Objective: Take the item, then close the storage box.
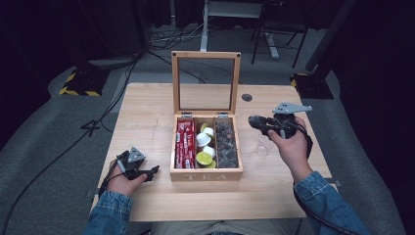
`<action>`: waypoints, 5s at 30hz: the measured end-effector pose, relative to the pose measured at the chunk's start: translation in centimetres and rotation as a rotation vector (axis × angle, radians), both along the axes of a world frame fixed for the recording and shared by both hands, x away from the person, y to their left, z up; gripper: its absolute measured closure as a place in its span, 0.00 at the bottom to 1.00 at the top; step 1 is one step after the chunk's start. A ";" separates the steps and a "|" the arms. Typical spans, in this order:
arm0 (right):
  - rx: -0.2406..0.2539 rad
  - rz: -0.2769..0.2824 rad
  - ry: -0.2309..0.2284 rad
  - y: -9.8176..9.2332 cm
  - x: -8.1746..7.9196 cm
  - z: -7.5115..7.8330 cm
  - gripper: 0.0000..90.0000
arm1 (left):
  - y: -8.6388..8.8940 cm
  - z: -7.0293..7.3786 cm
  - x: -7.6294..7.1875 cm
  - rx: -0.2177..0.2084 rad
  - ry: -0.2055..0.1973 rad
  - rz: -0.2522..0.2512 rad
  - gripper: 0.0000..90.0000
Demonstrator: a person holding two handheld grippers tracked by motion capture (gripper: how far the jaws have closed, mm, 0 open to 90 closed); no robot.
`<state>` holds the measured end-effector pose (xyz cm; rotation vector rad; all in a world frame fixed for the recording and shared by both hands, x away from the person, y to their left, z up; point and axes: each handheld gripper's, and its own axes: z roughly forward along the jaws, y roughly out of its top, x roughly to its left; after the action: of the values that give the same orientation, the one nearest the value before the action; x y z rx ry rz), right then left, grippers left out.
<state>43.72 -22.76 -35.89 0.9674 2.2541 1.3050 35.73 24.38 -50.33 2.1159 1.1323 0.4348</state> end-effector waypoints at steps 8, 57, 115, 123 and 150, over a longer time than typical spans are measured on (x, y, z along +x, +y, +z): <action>0.001 -0.036 0.008 -1.8 -0.1 0.3 0.80 | -0.1 0.0 0.1 0.005 -0.001 0.002 0.31; -0.127 -0.119 0.159 -4.6 0.9 -4.7 0.51 | -0.1 0.0 0.2 0.004 0.000 0.000 0.31; 0.053 -0.092 -0.082 1.7 7.1 4.8 0.38 | -0.7 0.0 0.4 0.004 0.002 0.027 0.30; 0.031 -0.110 -0.108 3.0 9.2 5.3 0.37 | -0.7 0.0 0.4 0.003 0.001 0.026 0.30; 0.084 -0.151 -0.057 7.2 17.1 4.0 0.47 | -0.7 0.0 0.6 0.006 0.003 0.016 0.28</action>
<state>60.78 -15.52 -31.85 1.0923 2.0559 1.3516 36.33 23.69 -50.32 2.1143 1.1515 0.4433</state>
